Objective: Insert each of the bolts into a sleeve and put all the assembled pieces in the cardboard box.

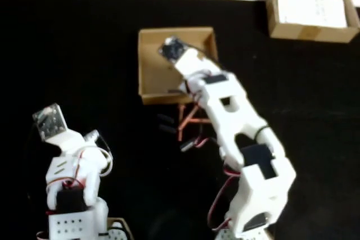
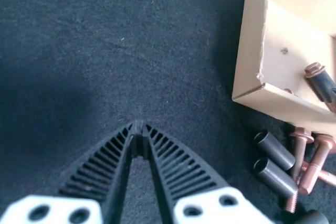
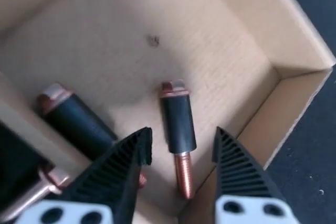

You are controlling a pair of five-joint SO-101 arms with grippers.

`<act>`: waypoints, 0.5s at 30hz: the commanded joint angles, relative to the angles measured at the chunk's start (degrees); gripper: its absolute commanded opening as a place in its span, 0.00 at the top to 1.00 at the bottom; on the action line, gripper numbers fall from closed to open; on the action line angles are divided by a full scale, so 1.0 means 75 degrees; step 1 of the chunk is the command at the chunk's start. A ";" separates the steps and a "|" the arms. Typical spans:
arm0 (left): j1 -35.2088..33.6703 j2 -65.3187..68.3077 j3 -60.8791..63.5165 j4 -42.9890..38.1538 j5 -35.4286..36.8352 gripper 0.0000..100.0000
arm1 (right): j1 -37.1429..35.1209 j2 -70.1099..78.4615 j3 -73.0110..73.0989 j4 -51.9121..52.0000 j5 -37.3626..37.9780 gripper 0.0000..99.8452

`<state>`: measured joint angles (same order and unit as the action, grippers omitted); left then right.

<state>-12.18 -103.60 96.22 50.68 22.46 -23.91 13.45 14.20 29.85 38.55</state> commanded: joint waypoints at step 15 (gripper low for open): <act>-0.0088 -0.0029 0.0123 0.0012 0.0047 0.99 | -0.2385 -0.7250 0.3921 0.4390 -0.1653 0.95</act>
<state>-12.18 -103.60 96.31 50.68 22.46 -39.47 -34.37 39.25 59.56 26.68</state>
